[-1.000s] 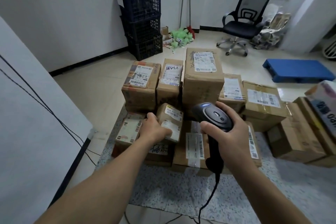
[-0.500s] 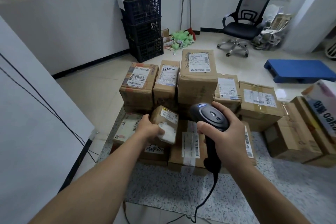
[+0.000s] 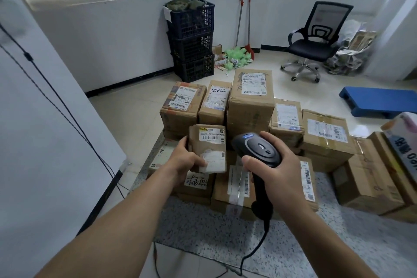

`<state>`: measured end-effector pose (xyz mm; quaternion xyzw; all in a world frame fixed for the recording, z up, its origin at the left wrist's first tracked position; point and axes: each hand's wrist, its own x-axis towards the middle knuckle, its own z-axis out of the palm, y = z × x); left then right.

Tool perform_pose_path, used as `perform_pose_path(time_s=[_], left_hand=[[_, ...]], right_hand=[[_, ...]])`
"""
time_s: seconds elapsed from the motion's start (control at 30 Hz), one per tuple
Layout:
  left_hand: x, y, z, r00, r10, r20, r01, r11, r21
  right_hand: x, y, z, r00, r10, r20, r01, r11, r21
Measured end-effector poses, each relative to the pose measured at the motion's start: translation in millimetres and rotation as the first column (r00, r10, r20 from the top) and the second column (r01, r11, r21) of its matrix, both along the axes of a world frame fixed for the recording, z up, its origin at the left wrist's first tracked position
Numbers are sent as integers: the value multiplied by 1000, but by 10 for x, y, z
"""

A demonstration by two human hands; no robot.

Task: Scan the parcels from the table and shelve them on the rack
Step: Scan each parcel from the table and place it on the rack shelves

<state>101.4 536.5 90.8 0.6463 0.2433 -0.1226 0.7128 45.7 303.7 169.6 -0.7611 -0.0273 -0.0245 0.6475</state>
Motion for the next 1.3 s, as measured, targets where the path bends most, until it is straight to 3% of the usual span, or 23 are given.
perform_pose_path(time_s=[0.4,1.3], left_hand=[[-209,-88,192,964,12,267,-66,979,195],[-890,-144,450,933,54,356,-168,940,297]], right_hand=[[-159,-40,69,999,16,-27,-14,998,56],[-700,-210,210,988,157,-8,-155,984,85]])
